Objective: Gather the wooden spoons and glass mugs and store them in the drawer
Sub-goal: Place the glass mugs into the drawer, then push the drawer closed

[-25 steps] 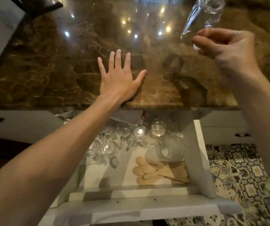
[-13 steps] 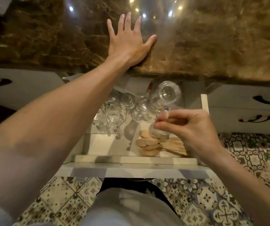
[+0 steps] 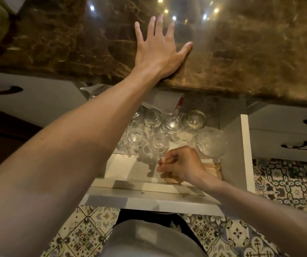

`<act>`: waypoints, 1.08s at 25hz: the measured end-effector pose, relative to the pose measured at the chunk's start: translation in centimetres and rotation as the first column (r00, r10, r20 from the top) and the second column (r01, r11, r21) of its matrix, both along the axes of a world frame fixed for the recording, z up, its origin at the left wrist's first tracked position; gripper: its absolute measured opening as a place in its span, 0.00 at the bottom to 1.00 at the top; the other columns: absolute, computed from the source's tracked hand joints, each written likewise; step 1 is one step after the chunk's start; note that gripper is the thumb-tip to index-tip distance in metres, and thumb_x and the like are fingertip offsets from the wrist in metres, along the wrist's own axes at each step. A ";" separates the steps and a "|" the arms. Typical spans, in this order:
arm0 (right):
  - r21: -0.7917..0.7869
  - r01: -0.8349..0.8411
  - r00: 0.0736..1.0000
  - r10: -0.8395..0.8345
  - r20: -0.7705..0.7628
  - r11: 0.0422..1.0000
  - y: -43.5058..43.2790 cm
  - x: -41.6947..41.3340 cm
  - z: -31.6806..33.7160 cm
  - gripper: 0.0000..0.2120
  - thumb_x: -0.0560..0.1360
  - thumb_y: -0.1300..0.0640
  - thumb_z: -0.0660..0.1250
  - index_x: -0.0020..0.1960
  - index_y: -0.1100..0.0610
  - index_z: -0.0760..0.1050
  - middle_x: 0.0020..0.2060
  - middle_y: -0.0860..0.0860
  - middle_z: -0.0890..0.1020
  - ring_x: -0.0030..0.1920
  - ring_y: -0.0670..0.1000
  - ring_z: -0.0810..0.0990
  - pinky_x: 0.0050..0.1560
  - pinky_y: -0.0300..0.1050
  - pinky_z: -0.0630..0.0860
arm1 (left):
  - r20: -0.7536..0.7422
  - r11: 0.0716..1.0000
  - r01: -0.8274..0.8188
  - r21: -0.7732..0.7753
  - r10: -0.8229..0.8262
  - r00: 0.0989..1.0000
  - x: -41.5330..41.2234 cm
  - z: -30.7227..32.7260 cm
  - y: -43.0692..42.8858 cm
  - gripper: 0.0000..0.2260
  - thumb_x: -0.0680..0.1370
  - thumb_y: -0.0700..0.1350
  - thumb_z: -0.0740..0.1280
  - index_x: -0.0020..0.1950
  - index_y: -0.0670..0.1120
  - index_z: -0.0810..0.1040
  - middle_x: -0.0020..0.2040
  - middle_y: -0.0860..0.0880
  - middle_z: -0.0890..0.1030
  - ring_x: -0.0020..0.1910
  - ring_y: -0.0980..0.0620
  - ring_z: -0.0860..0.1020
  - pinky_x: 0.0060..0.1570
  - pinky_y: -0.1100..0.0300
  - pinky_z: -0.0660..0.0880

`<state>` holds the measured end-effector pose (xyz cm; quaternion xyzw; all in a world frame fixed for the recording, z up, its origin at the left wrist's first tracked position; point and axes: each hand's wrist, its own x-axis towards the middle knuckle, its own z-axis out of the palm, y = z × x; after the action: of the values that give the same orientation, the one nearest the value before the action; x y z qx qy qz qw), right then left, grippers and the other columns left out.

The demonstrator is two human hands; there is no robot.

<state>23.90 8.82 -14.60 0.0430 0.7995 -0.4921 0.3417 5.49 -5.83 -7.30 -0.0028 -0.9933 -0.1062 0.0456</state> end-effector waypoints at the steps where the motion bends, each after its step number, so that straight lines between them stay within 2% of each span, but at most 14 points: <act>1: 0.004 -0.016 1.000 0.016 0.017 1.000 -0.3 -0.1 -0.4 0.08 0.61 0.65 0.80 0.33 0.59 0.81 0.28 0.45 0.85 0.31 0.42 0.84 0.29 0.34 0.78 | 0.000 1.000 0.000 -0.003 0.000 1.000 -0.1 0.0 0.0 0.33 0.77 0.66 0.48 0.77 0.48 0.53 0.78 0.43 0.52 0.77 0.46 0.47 0.72 0.40 0.40; 4: 0.028 -0.034 0.998 0.032 0.058 0.999 -1.1 -0.3 -1.4 0.09 0.62 0.67 0.78 0.32 0.57 0.80 0.22 0.37 0.80 0.27 0.33 0.79 0.27 0.24 0.71 | 0.006 1.000 -0.003 -0.007 0.003 1.000 -0.2 -0.1 0.1 0.34 0.77 0.66 0.48 0.77 0.48 0.53 0.78 0.43 0.52 0.77 0.46 0.47 0.72 0.39 0.40; 9: 0.013 0.032 0.994 -0.033 0.103 0.999 -1.4 -0.3 -2.5 0.14 0.62 0.68 0.78 0.29 0.52 0.77 0.23 0.36 0.80 0.28 0.33 0.79 0.28 0.23 0.70 | 0.002 1.000 -0.008 -0.009 0.008 1.000 -0.5 -0.4 0.0 0.34 0.77 0.67 0.48 0.77 0.48 0.53 0.78 0.43 0.51 0.77 0.46 0.47 0.72 0.39 0.39; 11: 0.038 0.052 0.991 -0.056 0.122 0.998 -1.7 -0.2 -2.8 0.13 0.61 0.67 0.79 0.30 0.53 0.78 0.25 0.38 0.82 0.30 0.36 0.80 0.31 0.26 0.73 | 0.000 1.000 -0.006 -0.009 0.006 1.000 -0.6 -0.4 0.0 0.34 0.77 0.67 0.47 0.77 0.48 0.53 0.78 0.43 0.51 0.77 0.46 0.47 0.72 0.39 0.39; 13: 0.129 0.018 0.993 -0.032 0.114 0.991 -1.8 -0.3 -2.9 0.10 0.59 0.62 0.80 0.37 0.56 0.81 0.36 0.46 0.86 0.41 0.45 0.84 0.44 0.39 0.80 | 0.002 1.000 -0.006 -0.012 0.006 1.000 -0.5 -0.4 0.0 0.34 0.76 0.67 0.47 0.77 0.48 0.53 0.78 0.43 0.51 0.77 0.46 0.47 0.72 0.39 0.39; 15: 0.169 -0.022 0.986 -0.007 0.166 0.985 -1.9 -0.3 -2.6 0.16 0.59 0.60 0.81 0.44 0.58 0.81 0.44 0.53 0.85 0.47 0.53 0.83 0.54 0.49 0.79 | 0.005 1.000 -0.007 -0.014 0.007 1.000 -0.5 -0.4 0.0 0.34 0.76 0.67 0.47 0.77 0.48 0.53 0.78 0.43 0.51 0.77 0.46 0.47 0.72 0.39 0.39; 16: 0.164 -0.035 0.978 -0.001 0.211 0.986 -1.9 -0.3 -2.4 0.19 0.59 0.60 0.81 0.47 0.58 0.79 0.44 0.53 0.83 0.46 0.53 0.83 0.53 0.49 0.79 | 0.006 1.000 -0.007 -0.014 0.007 1.000 -0.4 -0.4 0.0 0.34 0.76 0.67 0.47 0.77 0.48 0.53 0.78 0.43 0.51 0.77 0.46 0.47 0.72 0.39 0.39; 18: 0.175 -0.084 0.962 0.034 0.271 0.981 -1.8 -0.5 -1.2 0.25 0.61 0.58 0.80 0.56 0.58 0.76 0.47 0.51 0.80 0.40 0.48 0.81 0.46 0.41 0.78 | 0.009 1.000 -0.003 -0.012 0.003 1.000 -0.4 -0.3 0.1 0.34 0.76 0.67 0.47 0.77 0.48 0.53 0.78 0.43 0.51 0.77 0.46 0.47 0.72 0.39 0.39; 19: 0.186 -0.096 0.962 0.043 0.271 0.978 -1.7 -0.5 -0.2 0.27 0.63 0.57 0.79 0.60 0.57 0.74 0.50 0.49 0.79 0.41 0.46 0.80 0.45 0.38 0.77 | 0.012 1.000 -0.003 -0.009 0.003 1.000 -0.4 -0.3 0.0 0.34 0.76 0.67 0.47 0.77 0.48 0.53 0.78 0.43 0.51 0.77 0.46 0.47 0.72 0.39 0.39; 21: 0.168 -0.044 0.984 0.013 0.180 0.985 -1.0 0.3 2.5 0.28 0.66 0.54 0.76 0.64 0.53 0.72 0.53 0.45 0.78 0.49 0.45 0.79 0.50 0.38 0.77 | 0.019 1.000 -0.002 -0.005 0.002 1.000 -0.3 -0.2 0.0 0.34 0.77 0.67 0.47 0.77 0.48 0.53 0.78 0.43 0.51 0.77 0.46 0.46 0.72 0.39 0.39; 23: -0.009 0.119 0.992 -0.119 0.036 0.993 -0.1 2.5 6.0 0.21 0.68 0.50 0.74 0.59 0.47 0.76 0.50 0.40 0.81 0.51 0.42 0.79 0.48 0.34 0.77 | 0.027 1.000 0.000 -0.004 0.000 1.000 -0.2 -0.1 0.1 0.34 0.77 0.67 0.48 0.77 0.48 0.53 0.78 0.43 0.51 0.77 0.46 0.46 0.72 0.39 0.40; 24: -0.170 0.179 0.984 -0.172 0.054 0.969 0.6 3.9 7.6 0.17 0.67 0.48 0.74 0.55 0.46 0.79 0.47 0.42 0.83 0.49 0.43 0.81 0.47 0.35 0.78 | 0.029 1.000 0.002 -0.005 -0.001 1.000 -0.2 -0.1 0.1 0.34 0.77 0.67 0.48 0.77 0.48 0.53 0.78 0.44 0.51 0.77 0.46 0.46 0.72 0.39 0.40; 25: -0.338 0.216 0.975 -0.181 0.132 0.916 0.9 5.5 9.1 0.15 0.65 0.45 0.74 0.51 0.46 0.81 0.45 0.45 0.84 0.47 0.44 0.82 0.47 0.38 0.79 | 0.028 1.000 0.002 -0.004 -0.002 1.000 -0.2 -0.1 0.0 0.34 0.77 0.67 0.48 0.77 0.48 0.53 0.78 0.44 0.51 0.77 0.46 0.46 0.72 0.39 0.40; 27: -0.589 0.241 0.930 -0.009 0.369 0.771 1.1 8.6 10.5 0.13 0.65 0.46 0.75 0.45 0.52 0.84 0.39 0.50 0.85 0.40 0.46 0.83 0.44 0.37 0.77 | 0.025 1.000 0.004 0.005 -0.004 1.000 -0.3 0.0 0.0 0.34 0.77 0.67 0.48 0.77 0.48 0.53 0.78 0.43 0.51 0.77 0.46 0.46 0.72 0.40 0.39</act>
<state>32.47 9.88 -4.05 0.0669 0.5135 -0.7355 0.4368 5.23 -5.83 -7.33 -0.0032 -0.9935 -0.1088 0.0330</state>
